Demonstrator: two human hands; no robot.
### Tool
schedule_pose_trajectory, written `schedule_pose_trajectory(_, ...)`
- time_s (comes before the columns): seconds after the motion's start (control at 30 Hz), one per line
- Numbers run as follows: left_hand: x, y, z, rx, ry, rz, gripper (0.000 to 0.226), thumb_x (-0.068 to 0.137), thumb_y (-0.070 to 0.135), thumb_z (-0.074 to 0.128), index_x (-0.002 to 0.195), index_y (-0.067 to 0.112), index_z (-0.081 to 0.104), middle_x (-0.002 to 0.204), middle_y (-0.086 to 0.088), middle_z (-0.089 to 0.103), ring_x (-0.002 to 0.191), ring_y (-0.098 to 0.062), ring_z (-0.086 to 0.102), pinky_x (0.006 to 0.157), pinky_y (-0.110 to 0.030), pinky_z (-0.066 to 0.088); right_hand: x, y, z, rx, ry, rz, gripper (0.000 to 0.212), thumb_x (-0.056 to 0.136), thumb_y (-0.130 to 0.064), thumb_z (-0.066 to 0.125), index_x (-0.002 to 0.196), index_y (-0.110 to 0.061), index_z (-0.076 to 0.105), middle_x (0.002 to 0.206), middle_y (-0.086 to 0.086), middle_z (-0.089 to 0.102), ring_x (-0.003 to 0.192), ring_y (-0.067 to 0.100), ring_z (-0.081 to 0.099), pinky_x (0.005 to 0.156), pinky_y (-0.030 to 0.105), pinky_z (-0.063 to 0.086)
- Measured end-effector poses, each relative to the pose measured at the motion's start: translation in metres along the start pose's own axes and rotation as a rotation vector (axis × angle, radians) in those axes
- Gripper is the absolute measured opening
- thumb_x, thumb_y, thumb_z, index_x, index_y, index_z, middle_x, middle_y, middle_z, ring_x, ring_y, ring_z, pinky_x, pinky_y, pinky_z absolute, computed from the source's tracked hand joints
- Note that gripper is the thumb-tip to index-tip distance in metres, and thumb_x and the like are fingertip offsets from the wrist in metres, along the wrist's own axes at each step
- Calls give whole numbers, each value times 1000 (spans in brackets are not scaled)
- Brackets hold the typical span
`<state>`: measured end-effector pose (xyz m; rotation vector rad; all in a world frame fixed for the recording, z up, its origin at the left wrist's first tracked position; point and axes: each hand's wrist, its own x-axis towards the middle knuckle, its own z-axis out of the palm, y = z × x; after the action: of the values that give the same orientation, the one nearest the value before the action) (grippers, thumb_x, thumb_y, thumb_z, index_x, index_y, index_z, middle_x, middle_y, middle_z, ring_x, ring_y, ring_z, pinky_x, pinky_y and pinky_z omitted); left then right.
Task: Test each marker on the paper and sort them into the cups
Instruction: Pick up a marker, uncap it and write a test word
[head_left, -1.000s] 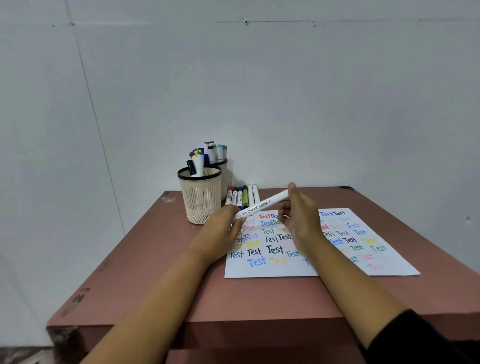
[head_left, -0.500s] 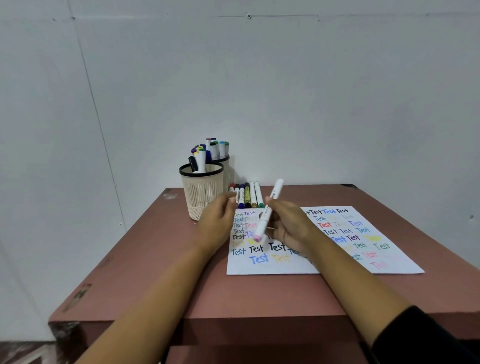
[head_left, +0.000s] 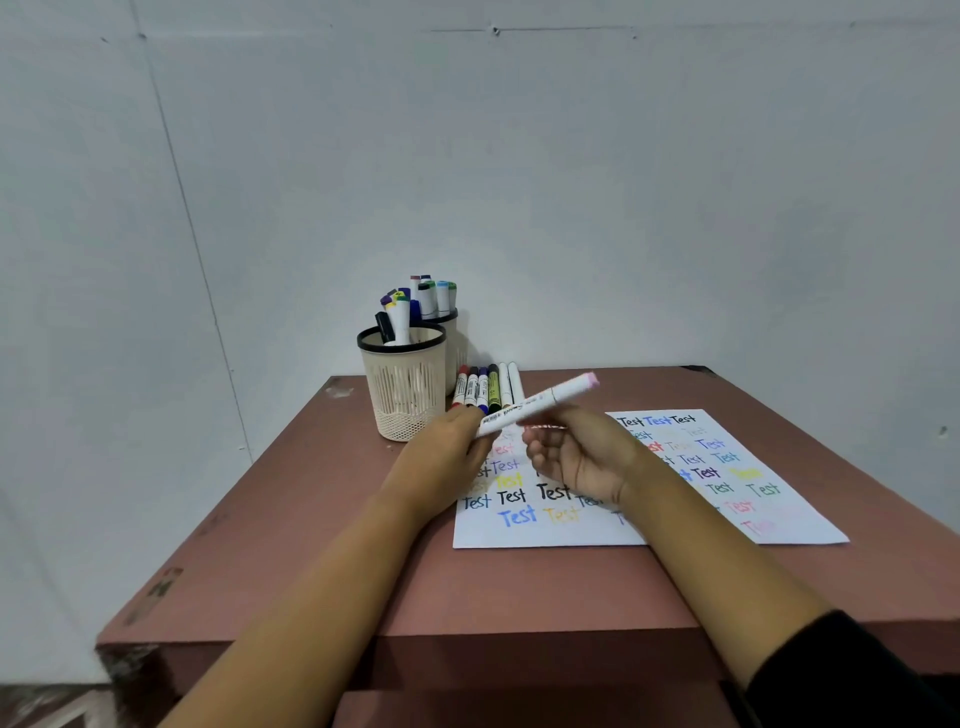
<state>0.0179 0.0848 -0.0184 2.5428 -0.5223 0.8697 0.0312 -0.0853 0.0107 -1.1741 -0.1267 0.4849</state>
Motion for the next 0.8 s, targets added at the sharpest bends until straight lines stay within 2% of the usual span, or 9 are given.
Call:
schedule_pose_trajectory(0.07, -2, 0, 2, 29, -24, -78, 21, 95, 24, 47, 79, 16, 37, 65, 7, 40, 64, -21, 41, 55, -28, 21, 1, 0, -1, 83, -23, -82, 17, 95, -1, 43, 89, 1, 59, 61, 11, 63, 49, 14, 61, 46, 22, 52)
schedule_pose_trajectory(0.1, -2, 0, 2, 58, -21, -98, 20, 96, 26, 46, 80, 15, 38, 68, 5, 43, 64, -20, 41, 55, -30, 23, 0, 0, -2, 72, -54, -107, 17, 93, 4, 44, 94, -1, 60, 67, 10, 64, 54, 14, 62, 49, 23, 53)
schedule_pose_trajectory(0.2, -2, 1, 1, 83, -10, -103, 18, 95, 29, 45, 93, 11, 48, 80, -4, 54, 67, -18, 41, 57, -31, 25, 1, 4, 0, -38, -89, -134, 12, 91, -6, 57, 99, -11, 65, 70, 3, 61, 58, 10, 60, 51, 21, 50)
schedule_pose_trajectory(0.27, -4, 5, 0, 59, -43, -82, 23, 95, 32, 45, 104, 11, 51, 82, 1, 50, 70, -15, 41, 58, -28, 25, 4, 7, 1, -119, -38, -168, 8, 89, -16, 62, 95, -11, 64, 66, 1, 57, 55, 8, 56, 47, 18, 45)
schedule_pose_trajectory(0.33, -5, 9, -1, 30, -73, -72, 27, 97, 32, 42, 111, 11, 50, 85, 6, 45, 73, -14, 42, 60, -27, 27, 8, 10, -1, -200, 18, -233, 13, 88, -21, 64, 90, -9, 63, 64, 0, 55, 52, 7, 52, 44, 17, 40)
schedule_pose_trajectory(0.5, -3, 10, -1, 77, -108, -33, 28, 98, 33, 38, 107, 9, 48, 76, 8, 40, 69, -15, 39, 57, -26, 20, 9, 11, 0, -295, 86, -340, 16, 88, -21, 66, 82, -6, 62, 60, 0, 54, 51, 7, 48, 44, 17, 39)
schedule_pose_trajectory(0.67, -3, 8, -2, 63, -93, -61, 33, 96, 40, 40, 117, 16, 48, 76, -3, 58, 72, -24, 54, 59, -32, 35, 9, 10, 0, -312, 79, -395, 16, 91, -19, 61, 81, -7, 61, 59, -2, 52, 51, 5, 47, 47, 17, 38)
schedule_pose_trajectory(0.8, -3, 7, -3, 4, -49, -112, 34, 92, 46, 47, 115, 21, 52, 69, 4, 50, 72, -24, 56, 58, -31, 35, 6, 9, 2, -293, 84, -404, 16, 92, -20, 61, 80, -10, 59, 60, -1, 51, 50, 5, 46, 47, 18, 36)
